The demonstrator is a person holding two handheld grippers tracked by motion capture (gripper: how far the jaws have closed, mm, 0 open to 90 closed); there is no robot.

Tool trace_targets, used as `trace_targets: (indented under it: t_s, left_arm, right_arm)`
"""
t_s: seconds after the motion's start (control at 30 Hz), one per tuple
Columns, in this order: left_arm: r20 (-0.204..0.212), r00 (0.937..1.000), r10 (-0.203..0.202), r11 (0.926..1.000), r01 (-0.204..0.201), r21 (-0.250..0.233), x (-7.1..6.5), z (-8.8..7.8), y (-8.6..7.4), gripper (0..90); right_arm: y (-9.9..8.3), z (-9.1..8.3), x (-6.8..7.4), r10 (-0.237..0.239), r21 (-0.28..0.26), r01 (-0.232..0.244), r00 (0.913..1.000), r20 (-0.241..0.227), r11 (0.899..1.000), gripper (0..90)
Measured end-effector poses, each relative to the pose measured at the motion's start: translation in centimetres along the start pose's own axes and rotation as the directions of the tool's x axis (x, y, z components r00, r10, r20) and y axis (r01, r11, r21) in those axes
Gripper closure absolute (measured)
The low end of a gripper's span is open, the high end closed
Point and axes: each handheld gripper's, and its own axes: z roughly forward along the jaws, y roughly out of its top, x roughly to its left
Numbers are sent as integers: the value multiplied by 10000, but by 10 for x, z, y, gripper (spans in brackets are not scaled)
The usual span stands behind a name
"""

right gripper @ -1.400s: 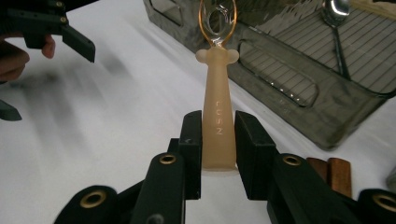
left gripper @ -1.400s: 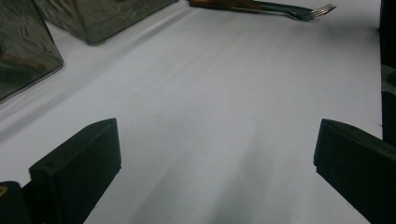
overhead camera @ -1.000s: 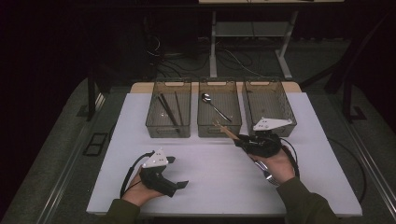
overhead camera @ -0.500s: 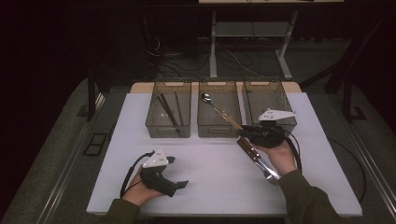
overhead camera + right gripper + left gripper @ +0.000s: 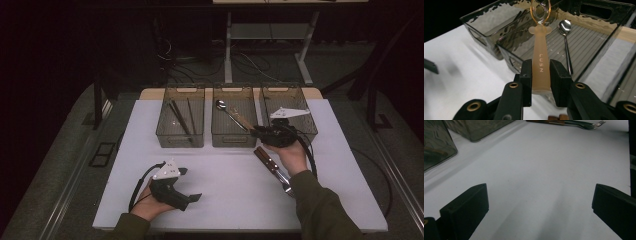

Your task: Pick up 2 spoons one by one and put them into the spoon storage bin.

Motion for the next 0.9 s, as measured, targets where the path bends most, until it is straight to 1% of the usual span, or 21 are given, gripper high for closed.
trace_targets:
  t_s: [0.17,0.33,0.43,0.5,0.53,0.6,0.63,0.73,0.9]
  left_arm:
    - [45,10000,18,10000,-18,-4,0,0,0,0]
    - [61,10000,-33,10000,34,-31,-1,1,0,0]
    - [90,10000,-16,10000,16,-14,-1,1,0,0]
    - [107,9999,-19,10000,19,-8,-2,1,0,0]
    - [92,9999,53,10000,-53,-7,-1,1,1,0]
    - [92,9999,70,10000,-70,2,-1,1,1,0]
    - [94,9999,79,10000,-79,3,-1,0,1,0]
    - [123,9999,20,10000,-20,5,-2,1,0,0]
    - [120,9999,5,10000,-5,1,-2,1,0,0]
  right_arm:
    - [12,16,-2,42,256,-45,9999,136,9997,729]
    - [20,33,-7,163,485,-177,9995,287,9987,728]
    - [23,44,-9,198,758,-231,9988,443,9969,727]
    - [24,51,-11,338,1068,-374,9988,348,9936,713]
    - [25,54,-12,374,1198,-406,9989,288,9920,693]
    - [25,58,-12,482,1130,-519,9982,357,9922,555]
    - [25,58,-12,582,1099,-617,9977,351,9920,518]
    - [24,55,-12,645,1008,-692,9967,493,9925,449]
    - [23,41,-12,699,671,-720,9970,333,9951,371]
